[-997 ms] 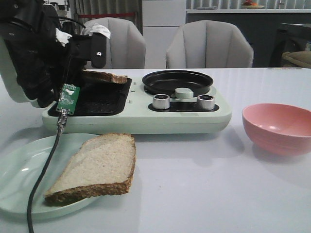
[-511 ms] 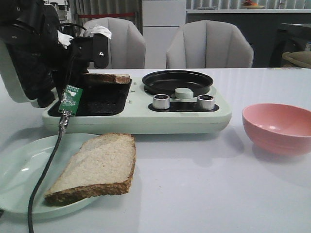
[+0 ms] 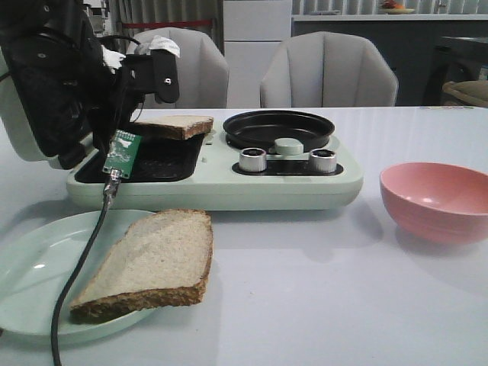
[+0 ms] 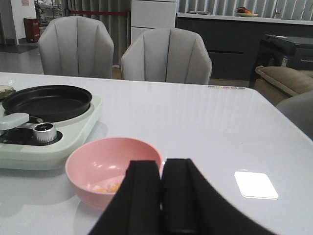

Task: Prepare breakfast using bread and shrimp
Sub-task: 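Lift the bread slice with the left gripper and lower it onto the farther waffle plate, then open the left gripper and withdraw it upward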

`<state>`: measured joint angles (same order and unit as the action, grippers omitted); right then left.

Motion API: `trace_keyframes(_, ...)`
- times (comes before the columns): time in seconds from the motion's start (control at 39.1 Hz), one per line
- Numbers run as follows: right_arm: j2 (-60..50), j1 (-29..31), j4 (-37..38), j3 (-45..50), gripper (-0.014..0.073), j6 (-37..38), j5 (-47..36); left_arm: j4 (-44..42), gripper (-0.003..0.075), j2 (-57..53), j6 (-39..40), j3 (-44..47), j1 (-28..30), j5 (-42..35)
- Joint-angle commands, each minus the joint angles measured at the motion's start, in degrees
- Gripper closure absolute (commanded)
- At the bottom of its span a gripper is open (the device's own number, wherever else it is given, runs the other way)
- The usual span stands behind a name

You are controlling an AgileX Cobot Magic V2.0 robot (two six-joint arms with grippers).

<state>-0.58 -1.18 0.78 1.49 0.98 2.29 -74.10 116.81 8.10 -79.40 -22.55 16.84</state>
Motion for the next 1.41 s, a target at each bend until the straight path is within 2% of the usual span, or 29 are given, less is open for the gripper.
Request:
trace_keyframes(0.0, -1.3, 0.4, 0.4, -0.9, 0.0452, -0.1, -4.7, 3.1, 0.0207, -3.8, 0.7, -0.9, -0.4, 3.5)
trace_keyframes(0.38, -1.3, 0.4, 0.4, -0.9, 0.0452, -0.1, -4.7, 5.8, 0.0207, -13.1, 0.5, 4.3, -0.4, 1.0)
trace_keyframes(0.59, -1.3, 0.4, 0.4, -0.9, 0.0452, -0.1, -4.7, 12.8, 0.0207, -20.6, 0.5, 8.8, -0.4, -2.9)
trace_keyframes(1.12, -1.3, 0.4, 0.4, -0.9, 0.0452, -0.1, -4.7, 49.5, 0.0207, -46.5, 0.5, 17.5, -0.4, -3.2)
trace_keyframes(1.38, -1.3, 0.4, 0.4, -0.9, 0.0452, -0.1, -4.7, 62.0, 0.0207, -60.0, 0.5, 26.2, -0.4, -0.9)
